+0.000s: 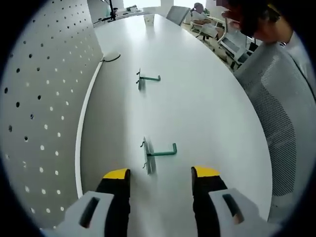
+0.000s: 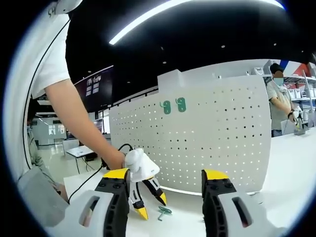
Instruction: Insert the hook assembly into the mounting plate slot until the hook locks in place.
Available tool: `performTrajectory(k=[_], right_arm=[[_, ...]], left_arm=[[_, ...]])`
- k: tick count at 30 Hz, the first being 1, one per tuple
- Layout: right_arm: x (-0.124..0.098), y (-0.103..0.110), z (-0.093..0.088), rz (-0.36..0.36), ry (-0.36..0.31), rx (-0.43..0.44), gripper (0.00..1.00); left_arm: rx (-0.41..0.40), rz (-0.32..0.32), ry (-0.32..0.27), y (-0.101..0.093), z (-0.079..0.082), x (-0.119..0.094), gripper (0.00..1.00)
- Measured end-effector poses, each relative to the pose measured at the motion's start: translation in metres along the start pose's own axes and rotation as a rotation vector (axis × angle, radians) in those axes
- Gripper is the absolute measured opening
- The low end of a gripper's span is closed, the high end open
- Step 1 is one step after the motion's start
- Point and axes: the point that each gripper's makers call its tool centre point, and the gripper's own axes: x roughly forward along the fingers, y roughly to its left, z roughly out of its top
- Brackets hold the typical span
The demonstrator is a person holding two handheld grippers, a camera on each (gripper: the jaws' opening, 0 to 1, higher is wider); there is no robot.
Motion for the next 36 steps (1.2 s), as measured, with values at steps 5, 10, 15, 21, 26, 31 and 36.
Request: performTrajectory(k=[5, 10, 15, 21, 26, 31, 36], right_arm=[[0.0, 0.001, -0.001, 0.003, 0.003, -0.004, 0.53], [0.0, 0.002, -0.002, 0.009, 0.007, -0.008, 0.51], [0.001, 0.002, -0.002, 0.009, 0.01, -0.01, 0.51], [0.001, 0.004, -0.003, 0.012, 0.015, -0.013, 0.5], [0.001, 0.004, -0.003, 0.013, 0.017, -0.017, 0.5], [0.001, 0.003, -0.004, 0.011, 0.016, -0.013, 0.49], [0.001, 0.005, -0.004, 0.016, 0.02, -0.02, 0.49]], left_arm=[[-0.026, 0.02, -0.01, 0.005, 0.005, 0.002, 0.37], [-0.06, 0.045, -0.012, 0.01, 0.007, 0.002, 0.28], [-0.067, 0.066, -0.006, 0.01, 0.008, 0.003, 0.16], [-0.046, 0.098, -0.001, 0.015, 0.007, 0.004, 0.06], [0.009, 0.113, 0.012, 0.014, 0.007, 0.004, 0.04], [0.011, 0.119, 0.009, 0.015, 0.007, 0.003, 0.04], [0.036, 0.144, 0.001, 0.013, 0.007, 0.003, 0.04]])
